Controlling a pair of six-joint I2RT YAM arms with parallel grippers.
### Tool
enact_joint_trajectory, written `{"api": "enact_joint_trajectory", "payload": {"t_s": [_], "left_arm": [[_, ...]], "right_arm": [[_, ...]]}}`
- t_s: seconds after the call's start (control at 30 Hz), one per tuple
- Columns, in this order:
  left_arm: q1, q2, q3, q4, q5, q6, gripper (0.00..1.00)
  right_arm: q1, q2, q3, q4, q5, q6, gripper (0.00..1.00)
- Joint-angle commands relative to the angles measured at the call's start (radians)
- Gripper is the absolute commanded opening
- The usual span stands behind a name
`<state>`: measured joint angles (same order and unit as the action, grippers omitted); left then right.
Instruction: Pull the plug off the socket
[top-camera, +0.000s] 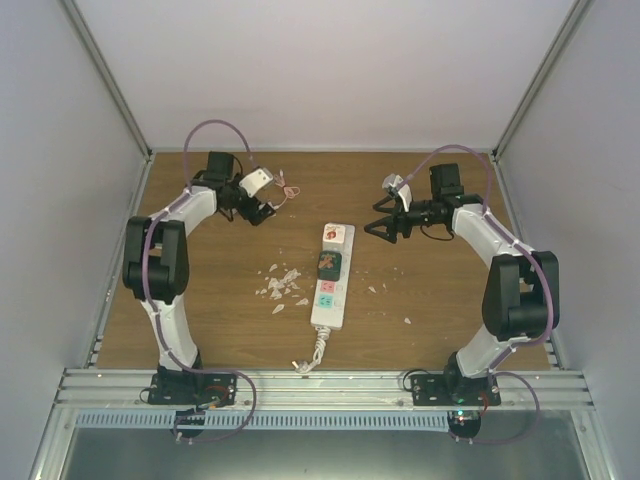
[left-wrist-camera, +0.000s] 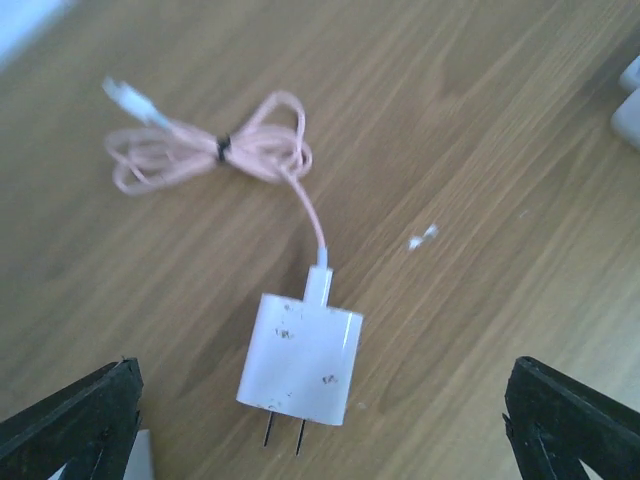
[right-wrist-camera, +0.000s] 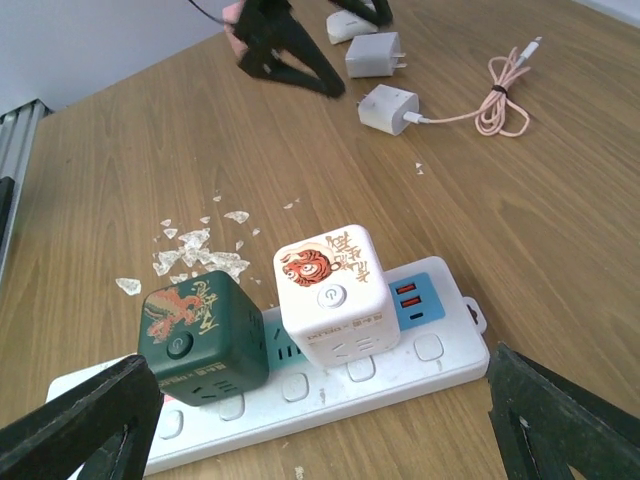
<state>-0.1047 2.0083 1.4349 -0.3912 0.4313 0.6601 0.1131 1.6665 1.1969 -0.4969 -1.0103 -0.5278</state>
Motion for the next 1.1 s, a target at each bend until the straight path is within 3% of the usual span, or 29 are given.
{"api": "enact_joint_trajectory", "payload": {"t_s": [0.0, 0.07, 0.27, 0.47, 0.57, 1.07], "left_arm": [[-0.007, -0.199, -0.049, 0.07, 0.042, -0.074, 0.99], [-0.04, -0.249, -0.063, 0.095, -0.059, -0.16, 0.99], [-0.105, -0.406, -0.106, 0.069, -0.034, -0.277, 0.99], [-0.315, -0.528, -0.185, 0.022, -0.229, -0.366, 0.99], [-0.389, -0.576, -0.24, 0.012, -0.253, -0.454, 0.99], [-0.658, -0.432, -0.252, -0.12, -0.383, -0.824, 0.99]], "right_arm": [[0.008, -0.031, -0.002, 0.017, 0.024, -0.026, 0.9], [0.007, -0.04, -0.003, 0.018, 0.03, -0.027, 0.9], [0.007, -0.065, -0.003, 0.023, 0.051, -0.03, 0.91], [0.008, -0.087, -0.003, 0.029, 0.079, -0.035, 0.92], [0.007, -0.091, -0.002, 0.028, 0.094, -0.038, 0.92], [0.008, -0.091, -0.01, 0.029, 0.119, -0.049, 0.93]]}}
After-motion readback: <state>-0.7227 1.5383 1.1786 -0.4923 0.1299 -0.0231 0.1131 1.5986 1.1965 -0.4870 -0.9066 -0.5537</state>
